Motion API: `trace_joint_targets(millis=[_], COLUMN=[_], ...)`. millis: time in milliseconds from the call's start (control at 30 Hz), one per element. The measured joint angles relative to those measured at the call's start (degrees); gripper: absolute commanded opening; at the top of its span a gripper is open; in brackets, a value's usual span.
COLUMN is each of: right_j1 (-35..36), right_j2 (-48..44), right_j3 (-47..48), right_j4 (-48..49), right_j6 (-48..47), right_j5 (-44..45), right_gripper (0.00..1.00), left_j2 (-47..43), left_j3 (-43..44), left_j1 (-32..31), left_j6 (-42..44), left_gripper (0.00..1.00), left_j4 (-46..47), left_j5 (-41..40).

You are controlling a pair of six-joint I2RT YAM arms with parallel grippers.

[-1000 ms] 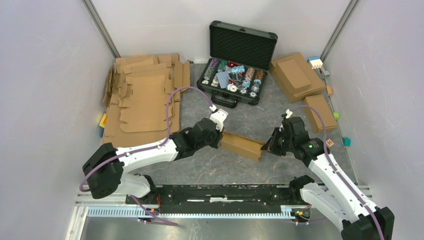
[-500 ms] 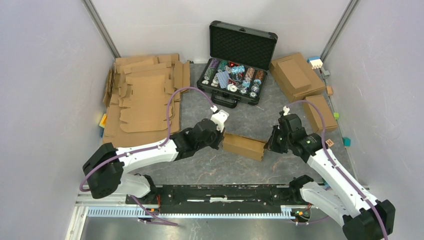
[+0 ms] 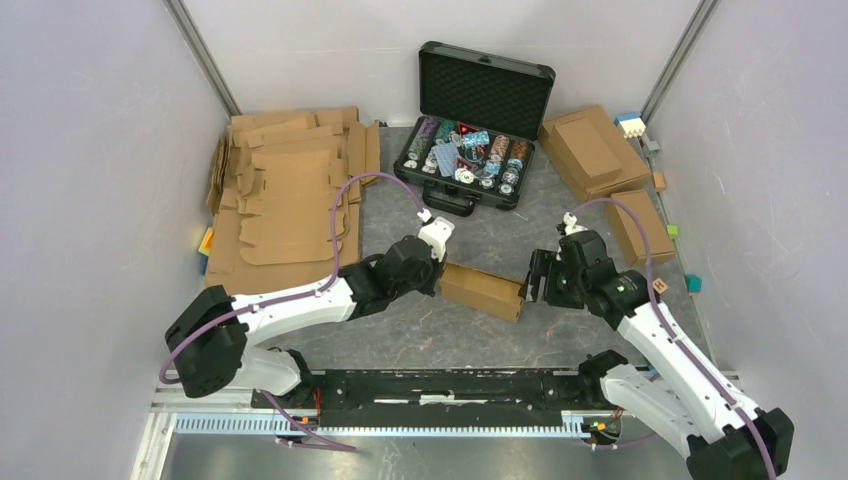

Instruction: Fold the paper box

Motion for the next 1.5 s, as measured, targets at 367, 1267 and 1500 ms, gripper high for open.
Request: trace_joint_targets(millis=[367, 1267, 1500], right_j1=[0.0, 0.2, 1.2], right_j2=[-1.1, -0.8, -2.3], right_j3=[0.9, 2.4, -3.3], right_j4=[2.5, 9.6, 12.4], right_j6=[-9.3, -20.3, -20.2], right_j5=[-12.0, -16.5, -19.1], right_gripper=[0.94, 0.31, 0.21], left_j2=[0.0, 0.1, 0.8], left_j3=[0.0, 0.0, 0.0], left_j1=[0.0, 0.0, 0.0], left_j6=[0.0, 0.0, 0.0], left_gripper=[0.03, 0.03, 0.03], left_j4=[0.0, 0.0, 0.0], left_j5=[-0.2, -0.2, -0.2])
